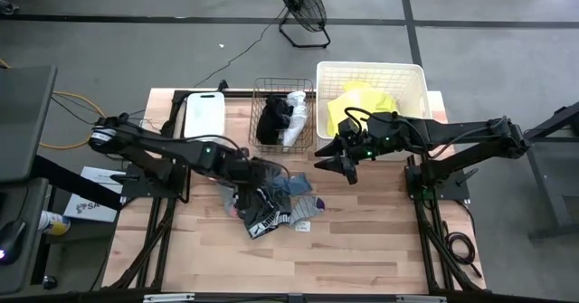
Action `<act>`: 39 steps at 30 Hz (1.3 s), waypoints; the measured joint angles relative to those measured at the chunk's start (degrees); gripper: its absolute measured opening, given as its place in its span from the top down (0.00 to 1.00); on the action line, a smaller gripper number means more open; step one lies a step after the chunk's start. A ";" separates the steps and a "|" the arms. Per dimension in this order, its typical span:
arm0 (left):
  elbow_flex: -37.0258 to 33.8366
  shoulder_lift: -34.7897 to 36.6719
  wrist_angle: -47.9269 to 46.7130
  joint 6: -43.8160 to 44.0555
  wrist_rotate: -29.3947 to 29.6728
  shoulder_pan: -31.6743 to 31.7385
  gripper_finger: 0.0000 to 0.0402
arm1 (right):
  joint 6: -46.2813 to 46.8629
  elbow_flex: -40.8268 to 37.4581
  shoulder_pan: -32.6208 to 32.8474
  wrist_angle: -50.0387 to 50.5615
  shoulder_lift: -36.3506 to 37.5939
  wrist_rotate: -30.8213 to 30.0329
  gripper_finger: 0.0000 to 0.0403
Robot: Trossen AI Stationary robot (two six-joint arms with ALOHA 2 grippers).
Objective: Pick & Place Cloths
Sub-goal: Put the gray underwear into the gold wire basket
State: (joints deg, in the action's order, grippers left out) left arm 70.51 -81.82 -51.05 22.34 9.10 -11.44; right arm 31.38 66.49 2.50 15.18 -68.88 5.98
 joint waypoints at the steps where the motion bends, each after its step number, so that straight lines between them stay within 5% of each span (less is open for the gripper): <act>1: -0.93 0.00 0.49 0.01 0.00 0.01 0.67 | 0.02 0.01 0.00 -0.02 0.00 0.00 0.51; 7: -6.30 0.00 4.15 -0.39 -1.11 0.17 0.35 | 0.49 -0.01 0.00 0.04 0.00 -0.02 0.51; 12: -10.87 -0.05 11.98 -7.29 -1.05 0.17 0.22 | 1.37 0.00 0.02 0.04 0.00 -0.03 0.51; 22: -15.81 -2.04 19.50 -18.96 -0.63 0.20 0.19 | 1.59 0.01 0.00 0.16 0.00 -1.92 0.51; 39: -16.60 -13.58 27.35 -18.00 -1.22 4.65 0.19 | 3.13 0.00 0.01 1.36 0.00 -3.30 0.51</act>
State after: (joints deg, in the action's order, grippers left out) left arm 53.91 -95.40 -23.70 4.33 7.88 -6.79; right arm 34.50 66.49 2.51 16.54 -68.88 2.68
